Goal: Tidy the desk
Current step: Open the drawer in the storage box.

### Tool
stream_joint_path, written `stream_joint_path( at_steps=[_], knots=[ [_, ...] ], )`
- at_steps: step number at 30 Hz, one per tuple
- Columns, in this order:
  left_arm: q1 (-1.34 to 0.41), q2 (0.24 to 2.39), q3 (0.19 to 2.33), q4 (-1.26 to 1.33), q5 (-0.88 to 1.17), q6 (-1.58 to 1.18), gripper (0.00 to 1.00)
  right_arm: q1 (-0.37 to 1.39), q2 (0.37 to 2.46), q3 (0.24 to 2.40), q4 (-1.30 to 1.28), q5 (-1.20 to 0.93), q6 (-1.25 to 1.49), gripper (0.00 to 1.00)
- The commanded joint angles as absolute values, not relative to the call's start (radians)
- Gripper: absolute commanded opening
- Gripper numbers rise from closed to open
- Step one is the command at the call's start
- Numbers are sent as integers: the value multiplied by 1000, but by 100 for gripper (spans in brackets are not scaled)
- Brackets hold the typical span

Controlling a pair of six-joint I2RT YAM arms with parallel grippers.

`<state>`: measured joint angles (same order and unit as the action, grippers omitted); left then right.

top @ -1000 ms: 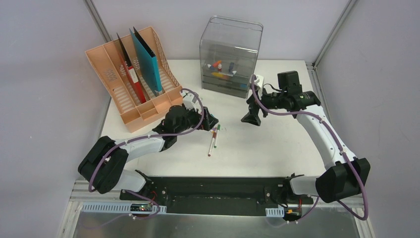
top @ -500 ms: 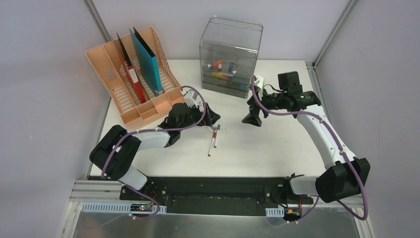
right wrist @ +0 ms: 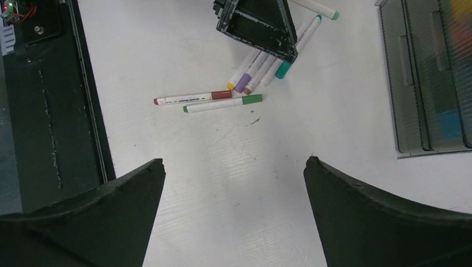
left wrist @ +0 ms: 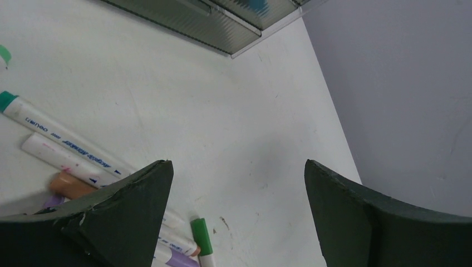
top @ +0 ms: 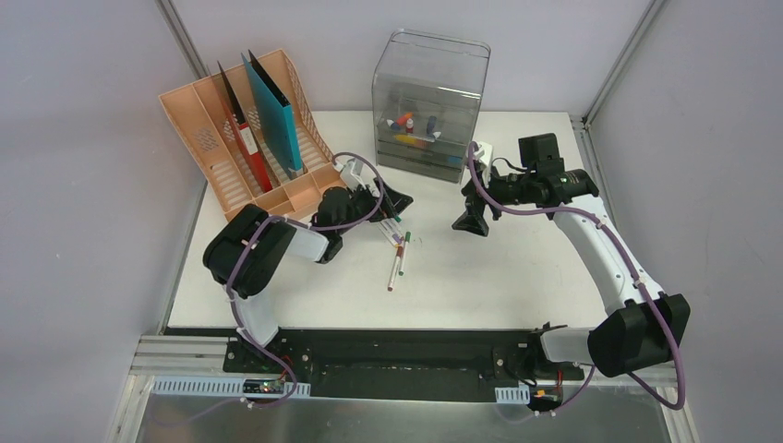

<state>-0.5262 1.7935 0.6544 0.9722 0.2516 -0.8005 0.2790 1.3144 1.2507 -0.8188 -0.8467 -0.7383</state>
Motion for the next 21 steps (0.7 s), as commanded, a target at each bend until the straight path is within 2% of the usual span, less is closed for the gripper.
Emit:
stream_joint_path(
  at_steps=[1,4,7,12,21],
  knots=[
    [-523,1808,725,1006,149,-853,90,273,1314,1261,-824,-883,-770,99],
    [-523,1820,760,925,62,-907,88,273,1315,1260,-825,-885,-770,99],
    [-523,1852,812,890,17,-961,82,272,1317,1259,-825,-885,-770,99],
    [-524,1948,913,887,33,-1040,63,272,1322,1259,-826,-888,-774,99],
    [-523,2073,1060,837,5,-1083,56,270,1328,1259,-829,-890,-776,99]
  ],
)
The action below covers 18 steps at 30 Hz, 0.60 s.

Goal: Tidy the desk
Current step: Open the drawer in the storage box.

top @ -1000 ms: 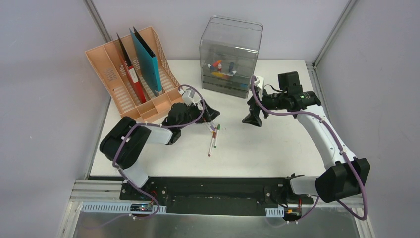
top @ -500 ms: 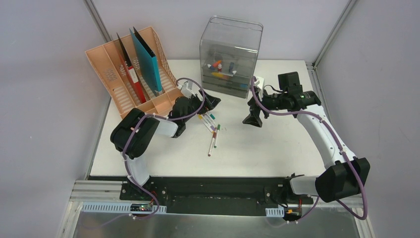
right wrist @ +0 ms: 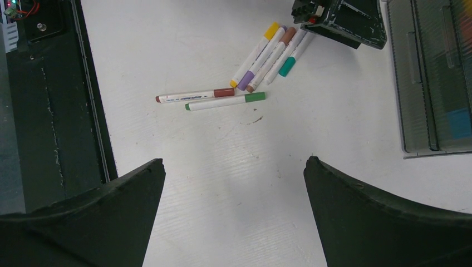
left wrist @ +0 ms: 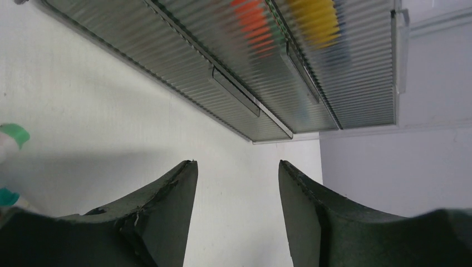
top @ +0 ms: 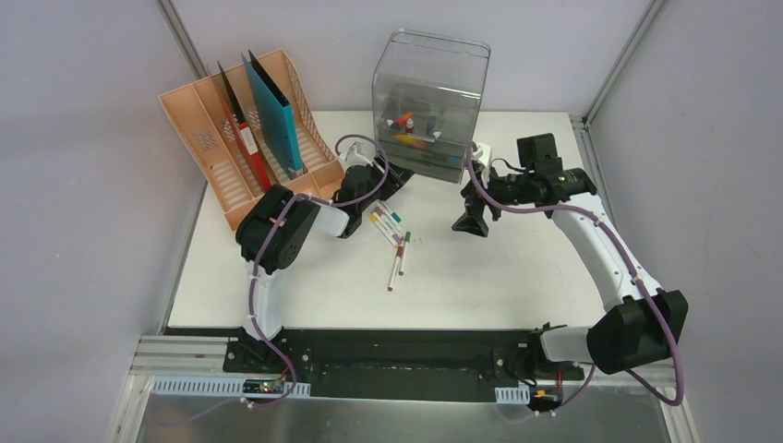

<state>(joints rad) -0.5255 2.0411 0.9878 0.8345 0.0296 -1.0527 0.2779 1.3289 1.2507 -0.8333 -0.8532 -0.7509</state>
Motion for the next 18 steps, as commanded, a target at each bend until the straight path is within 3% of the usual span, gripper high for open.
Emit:
stream_joint_path(
  at_steps=[1,18],
  knots=[
    [-524,2085,1076,833,5,-1085,55,271,1328,1259,-830,-891,-776,99],
    [-517,2241,1300,730,-21,-1110,40,261,1314,1265,-852,-911,-788,99]
  ],
)
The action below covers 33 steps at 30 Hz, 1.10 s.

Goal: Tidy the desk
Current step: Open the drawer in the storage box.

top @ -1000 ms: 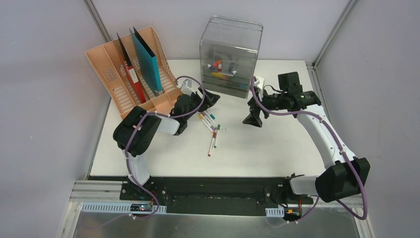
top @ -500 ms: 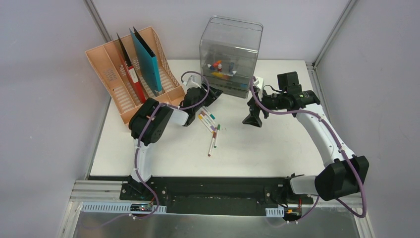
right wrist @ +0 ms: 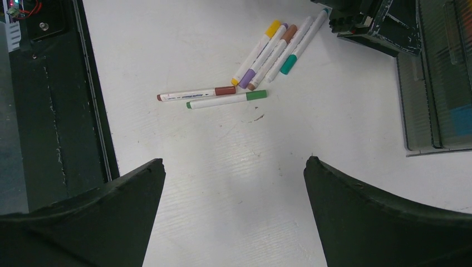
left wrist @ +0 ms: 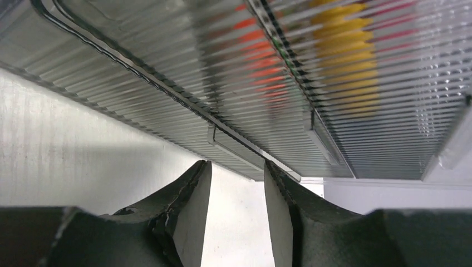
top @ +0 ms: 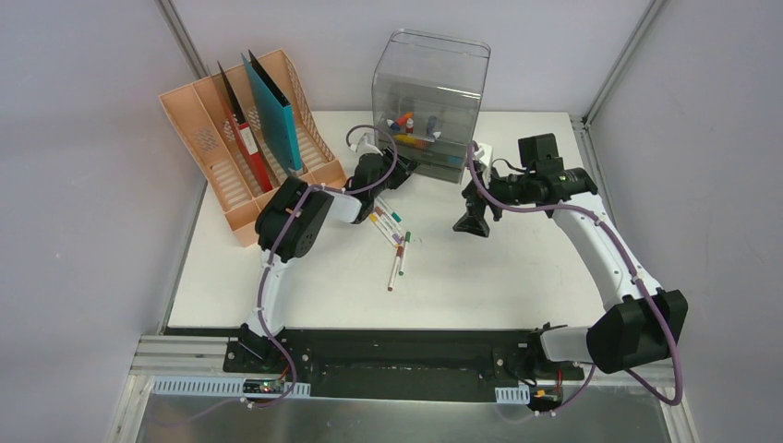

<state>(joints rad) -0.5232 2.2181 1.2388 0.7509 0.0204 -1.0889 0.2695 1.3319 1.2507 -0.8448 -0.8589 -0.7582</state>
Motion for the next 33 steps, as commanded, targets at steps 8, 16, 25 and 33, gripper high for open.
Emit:
stream_joint_path(
  at_steps=[8,16,25,33],
  knots=[
    [-505,2311,1365,739,-4,-1157,37,258,1309,1267,-861,-928,-792,99],
    [-498,2318,1360,770,-30,-1162,37,257,1311,1268,-863,-931,-797,99],
    [-489,2334,1353,785,-35,-1193,0,256,1316,1269,-867,-933,-797,99],
    [-492,2232,1178,874,-31,-1194,0,256,1327,1273,-875,-939,-799,99]
  ],
)
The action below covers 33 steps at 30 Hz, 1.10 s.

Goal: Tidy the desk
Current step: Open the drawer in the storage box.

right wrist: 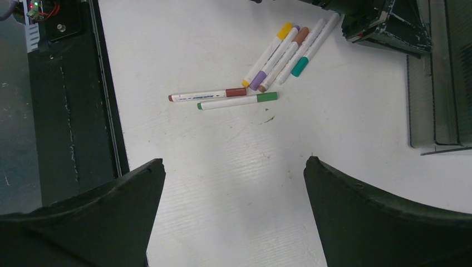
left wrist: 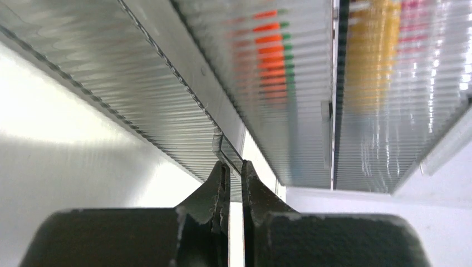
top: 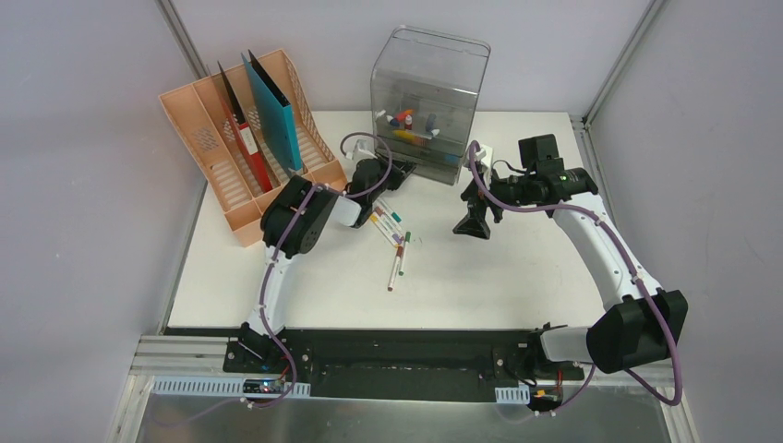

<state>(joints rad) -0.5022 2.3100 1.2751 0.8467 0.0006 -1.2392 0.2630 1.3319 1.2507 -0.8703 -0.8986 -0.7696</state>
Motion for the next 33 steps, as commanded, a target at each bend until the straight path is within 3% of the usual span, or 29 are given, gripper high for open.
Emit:
stream_joint_path(
  at_steps=[1,12,17,21,33],
  knots=[
    [-495,2223,1150,895,-25,-1197,0,256,1330,1275,-877,-939,-800,99],
    [-530,2057,902,1013,54,-1103,0,255,1346,1277,-884,-945,-800,99],
    [-531,1938,881,866,124,-957,31,256,1358,1281,-891,-953,-801,99],
    [-531,1854,847,805,167,-873,46,256,1365,1287,-897,-956,-798,99],
    [-531,1549,713,642,267,-507,51,255,1365,1288,-900,-943,-801,99]
  ],
)
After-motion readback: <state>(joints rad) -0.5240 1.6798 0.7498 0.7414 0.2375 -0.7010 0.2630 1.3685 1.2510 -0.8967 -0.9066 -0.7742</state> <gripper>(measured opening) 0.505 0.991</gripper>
